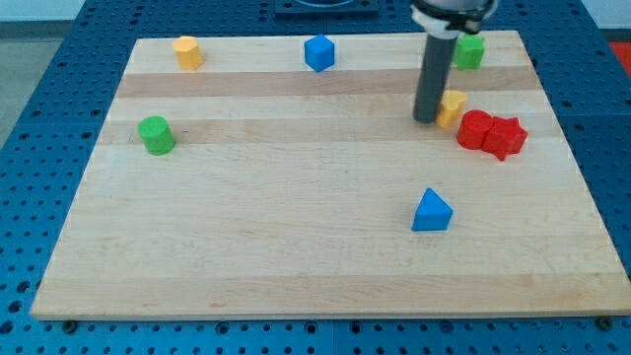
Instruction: Move the yellow hexagon to the top of the red circle
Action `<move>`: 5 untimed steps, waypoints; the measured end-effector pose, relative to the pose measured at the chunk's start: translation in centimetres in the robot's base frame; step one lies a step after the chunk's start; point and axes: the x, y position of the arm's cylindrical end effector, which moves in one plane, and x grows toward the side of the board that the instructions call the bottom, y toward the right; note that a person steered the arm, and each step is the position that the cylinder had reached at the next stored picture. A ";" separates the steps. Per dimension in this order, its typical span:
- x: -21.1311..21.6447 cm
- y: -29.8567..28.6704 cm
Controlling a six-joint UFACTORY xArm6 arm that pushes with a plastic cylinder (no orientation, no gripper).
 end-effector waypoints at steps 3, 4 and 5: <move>-2.7 3.7; -4.6 4.0; -6.0 6.5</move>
